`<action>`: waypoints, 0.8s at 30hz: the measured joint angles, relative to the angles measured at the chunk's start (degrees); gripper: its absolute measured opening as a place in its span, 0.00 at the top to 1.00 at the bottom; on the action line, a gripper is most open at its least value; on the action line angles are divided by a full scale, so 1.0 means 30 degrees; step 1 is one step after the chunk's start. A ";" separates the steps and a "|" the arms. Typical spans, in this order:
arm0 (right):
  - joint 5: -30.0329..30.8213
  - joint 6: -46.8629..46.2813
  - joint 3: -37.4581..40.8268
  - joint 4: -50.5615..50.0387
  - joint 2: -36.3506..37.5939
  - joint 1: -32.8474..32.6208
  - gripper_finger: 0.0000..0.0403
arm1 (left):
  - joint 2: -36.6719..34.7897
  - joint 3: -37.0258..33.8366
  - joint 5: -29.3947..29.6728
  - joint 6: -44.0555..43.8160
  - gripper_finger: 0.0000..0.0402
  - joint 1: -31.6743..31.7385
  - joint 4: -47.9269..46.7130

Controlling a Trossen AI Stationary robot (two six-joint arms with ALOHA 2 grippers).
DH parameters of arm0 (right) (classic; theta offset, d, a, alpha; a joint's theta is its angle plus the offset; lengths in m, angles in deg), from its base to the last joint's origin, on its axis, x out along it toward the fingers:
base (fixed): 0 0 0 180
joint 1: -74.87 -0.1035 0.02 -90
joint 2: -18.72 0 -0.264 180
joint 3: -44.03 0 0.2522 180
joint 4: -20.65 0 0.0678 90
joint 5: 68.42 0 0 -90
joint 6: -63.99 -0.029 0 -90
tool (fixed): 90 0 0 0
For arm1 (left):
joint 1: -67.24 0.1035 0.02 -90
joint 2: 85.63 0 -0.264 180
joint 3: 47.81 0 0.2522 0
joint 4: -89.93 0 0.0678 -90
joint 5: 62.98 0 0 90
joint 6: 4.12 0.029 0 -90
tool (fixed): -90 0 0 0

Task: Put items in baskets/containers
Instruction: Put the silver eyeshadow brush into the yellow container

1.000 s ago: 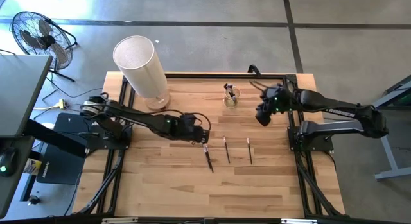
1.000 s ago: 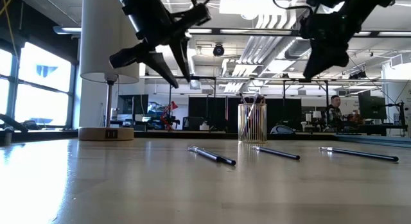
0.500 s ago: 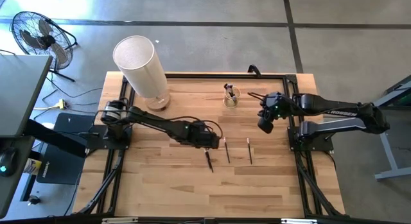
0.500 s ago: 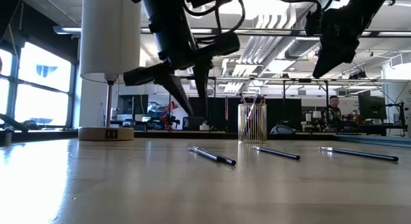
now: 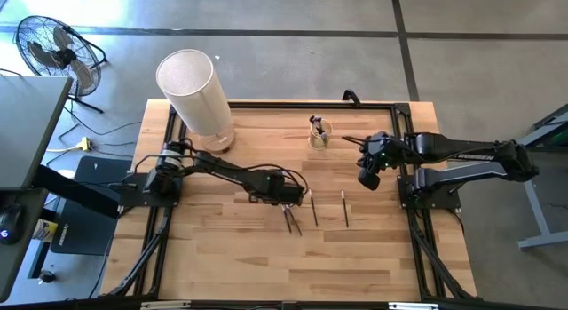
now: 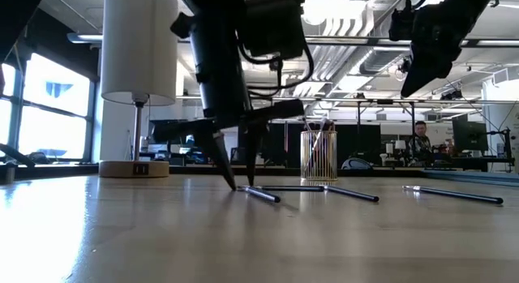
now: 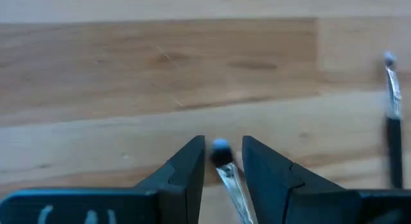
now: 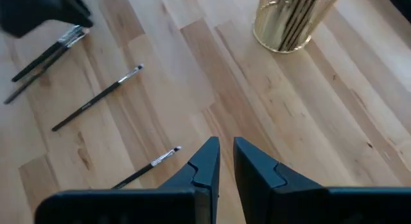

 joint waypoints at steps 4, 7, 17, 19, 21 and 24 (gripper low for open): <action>-0.0027 -0.0355 0.0000 -0.0017 0.0000 -0.0428 0.90 | 0.0015 -0.0018 0.0089 -0.0029 0.75 0.0160 -0.0058; 0.0004 -0.0363 0.0000 -0.0020 0.0000 -0.0650 0.90 | 0.0015 -0.0020 -0.0240 -0.0012 0.79 0.0304 -0.0160; 0.0012 -0.0209 0.0000 -0.0008 0.0000 -0.0679 0.91 | 0.0015 -0.0054 -0.1721 -0.0111 0.99 0.0175 -0.0298; 0.0010 0.0121 0.0000 -0.0015 0.0000 -0.0679 0.91 | 0.0029 -0.0053 -0.1630 -0.0116 0.99 -0.0012 -0.0285; 0.0014 0.0181 0.0000 -0.0008 0.0000 -0.0675 0.91 | -0.0012 0.0186 -0.1444 -0.0116 0.99 -0.0223 -0.0548; 0.0014 0.0282 0.0000 -0.0008 -0.0007 -0.0672 0.91 | -0.0162 0.1155 -0.0965 -0.0289 1.00 -0.0870 -0.1445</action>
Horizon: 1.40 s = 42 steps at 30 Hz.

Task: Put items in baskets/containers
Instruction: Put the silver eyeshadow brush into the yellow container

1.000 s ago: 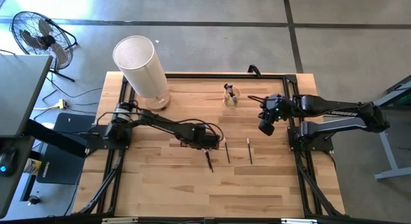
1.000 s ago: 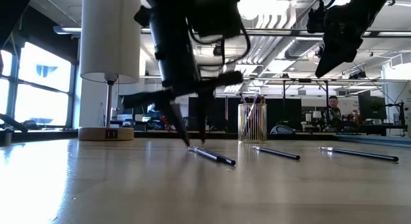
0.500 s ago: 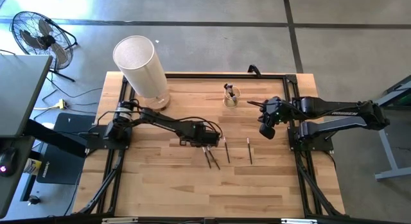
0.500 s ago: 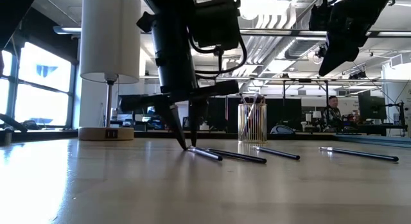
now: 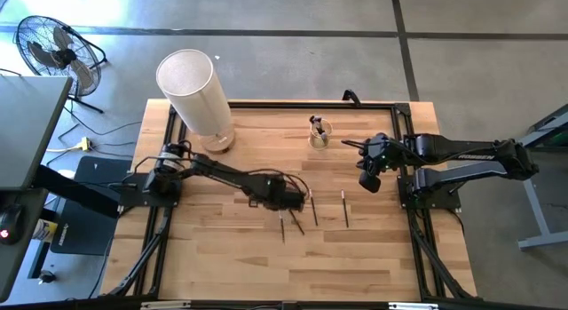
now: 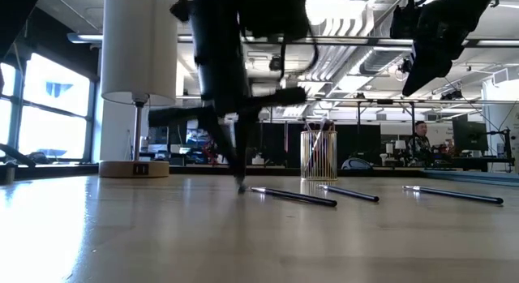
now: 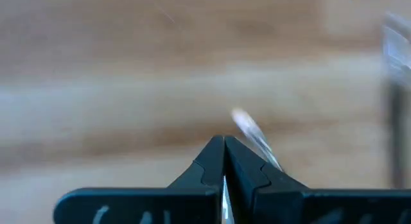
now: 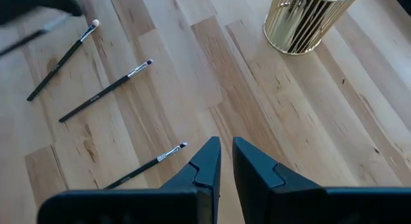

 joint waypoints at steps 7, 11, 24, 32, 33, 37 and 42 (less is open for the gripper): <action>-0.0128 0.0445 0.0000 0.0092 -0.0007 -0.0007 0.92 | -0.0130 0.3608 0.3843 0.0306 1.00 -0.1534 -0.2740; -0.0151 -0.0265 0.0000 0.0034 -0.0007 -0.0007 0.94 | -0.0144 0.5233 0.6095 0.1943 1.00 -0.1953 -0.2732; -0.0262 -0.6262 0.6071 0.4204 0.4765 -0.3127 0.99 | -0.0166 0.7621 0.5531 1.8846 1.00 -0.0007 0.6466; -0.3306 -0.7879 1.0965 1.2922 0.8094 -0.5126 1.00 | -0.0166 0.6848 0.1726 2.4783 1.00 0.2035 1.4430; -0.2981 -0.8152 1.1231 1.3522 0.8300 -0.5267 1.00 | -0.0171 0.6401 0.1297 2.5433 1.00 0.2216 1.5677; -0.1340 -0.8304 1.1672 1.4178 0.8726 -0.5475 1.00 | -0.0210 0.3366 0.0963 2.6642 1.00 0.2698 2.0183; -0.0137 -0.7439 1.1664 1.4192 0.8714 -0.5464 1.00 | -0.0151 -0.2475 0.1881 2.6128 1.00 0.2666 2.8278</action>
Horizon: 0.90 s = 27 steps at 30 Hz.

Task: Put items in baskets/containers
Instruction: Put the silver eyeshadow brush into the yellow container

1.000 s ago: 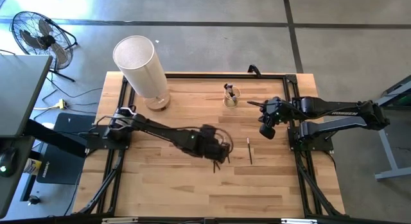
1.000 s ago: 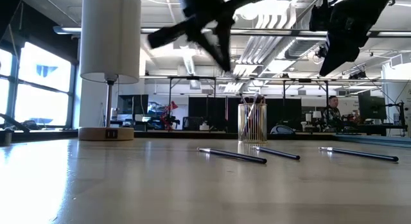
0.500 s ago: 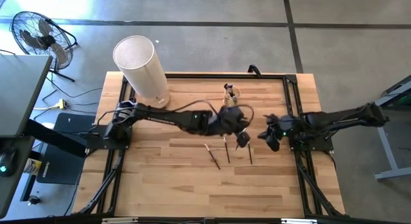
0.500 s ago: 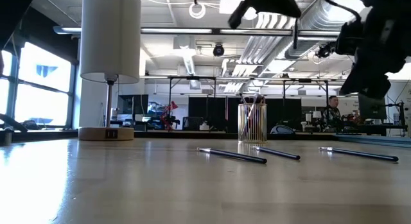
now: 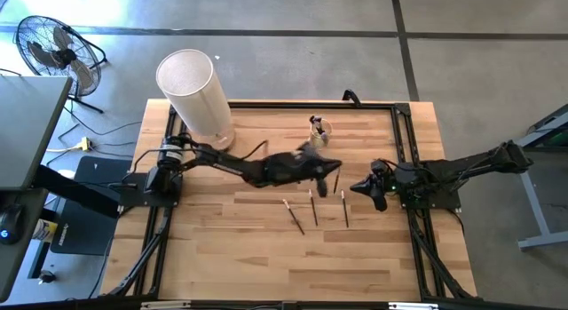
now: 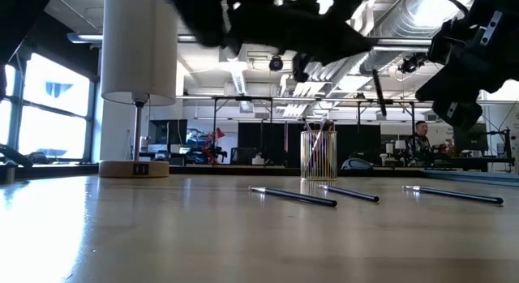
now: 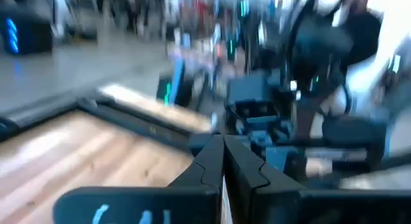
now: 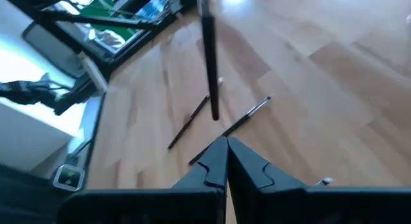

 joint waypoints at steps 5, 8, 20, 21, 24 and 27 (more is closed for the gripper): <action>0.2242 0.0513 0.0000 0.0150 -0.0007 0.0015 1.00 | -0.0007 -0.4755 0.3098 0.2293 1.00 0.0487 1.0320; 0.3717 0.1148 0.0000 0.0650 -0.0007 0.0015 1.00 | -0.0015 -0.5536 0.3667 0.4997 1.00 0.1525 1.2204; 0.7494 0.1343 -0.0015 0.2667 -0.0034 0.0015 1.00 | -0.0058 -0.2645 -0.0692 0.7690 1.00 0.5538 0.8553; 0.7634 0.1156 -0.0015 0.2659 -0.0044 0.0015 1.00 | -0.0058 -0.2527 -0.0901 0.7721 1.00 0.5753 0.8176; 0.8085 0.0630 -0.0015 0.2699 -0.0044 0.0015 1.00 | -0.0051 -0.2355 -0.1578 0.6748 1.00 0.6305 0.7021; 0.8452 0.0249 -0.0015 0.2863 -0.0044 0.0015 1.00 | 0.0120 -0.2327 -0.2129 0.5764 1.00 0.6680 0.5706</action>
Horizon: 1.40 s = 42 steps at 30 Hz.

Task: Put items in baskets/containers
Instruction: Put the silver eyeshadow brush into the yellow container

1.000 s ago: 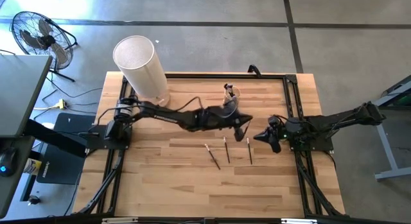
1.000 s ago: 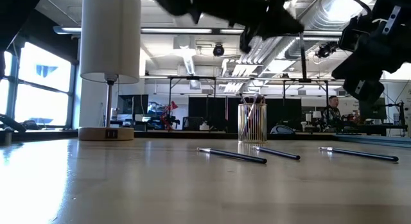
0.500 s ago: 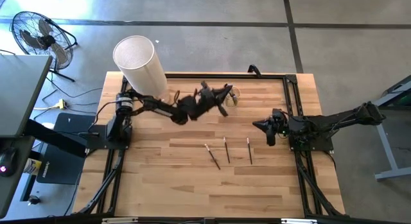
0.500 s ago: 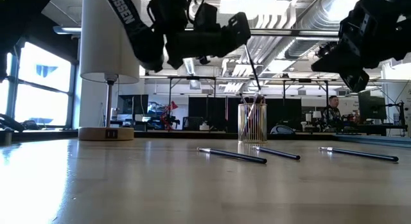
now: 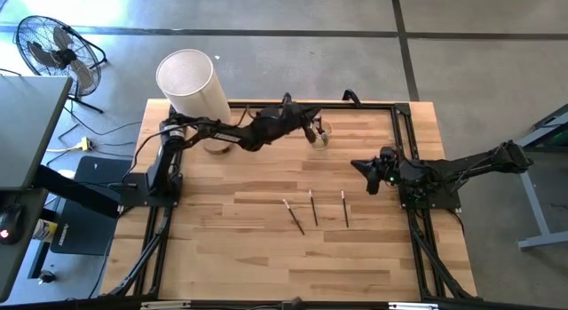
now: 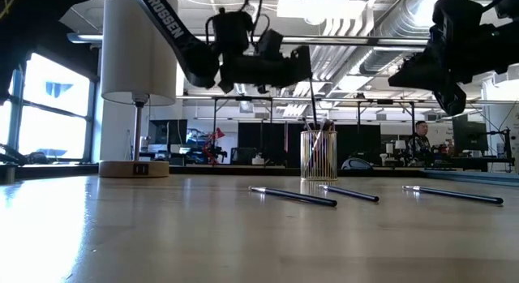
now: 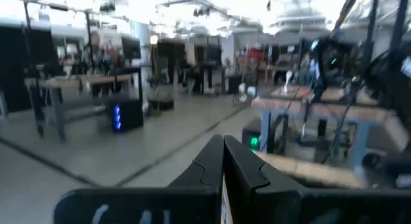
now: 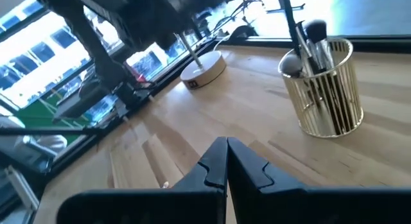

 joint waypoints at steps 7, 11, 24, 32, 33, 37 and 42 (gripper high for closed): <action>0.1395 -0.0022 0.0000 0.0277 -0.0019 0.0000 1.00 | 0.1216 0.0037 -0.0327 -0.0113 0.98 0.0169 -0.0850; 0.1708 -0.0092 0.0000 0.0341 -0.0022 0.0000 1.00 | 0.1507 -0.0036 -0.1318 -0.0665 0.93 0.0147 -0.1966; 0.0177 -0.0439 -0.0007 0.0422 -0.0016 0.0000 1.00 | 0.0814 0.1644 -0.3632 -0.3008 0.59 -0.0643 -0.4046; -0.1715 0.0213 -0.0007 0.0459 0.0051 0.0015 0.99 | -0.1024 0.8341 0.1375 -0.3966 0.66 -0.3695 -2.0504; -0.2266 0.0216 -0.0007 0.0460 0.0051 0.0008 1.00 | -0.1053 0.9355 0.1981 -0.4640 0.67 -0.4020 -2.2792; -0.4521 0.0496 -0.0007 0.0459 0.0029 -0.0015 1.00 | -0.1094 1.2241 0.3160 -0.6992 0.75 -0.5071 -2.9781; -0.5233 -0.0646 -0.0007 0.0622 0.0029 -0.0007 0.99 | -0.1074 1.1829 0.1741 -0.8405 0.91 -0.6241 -3.2436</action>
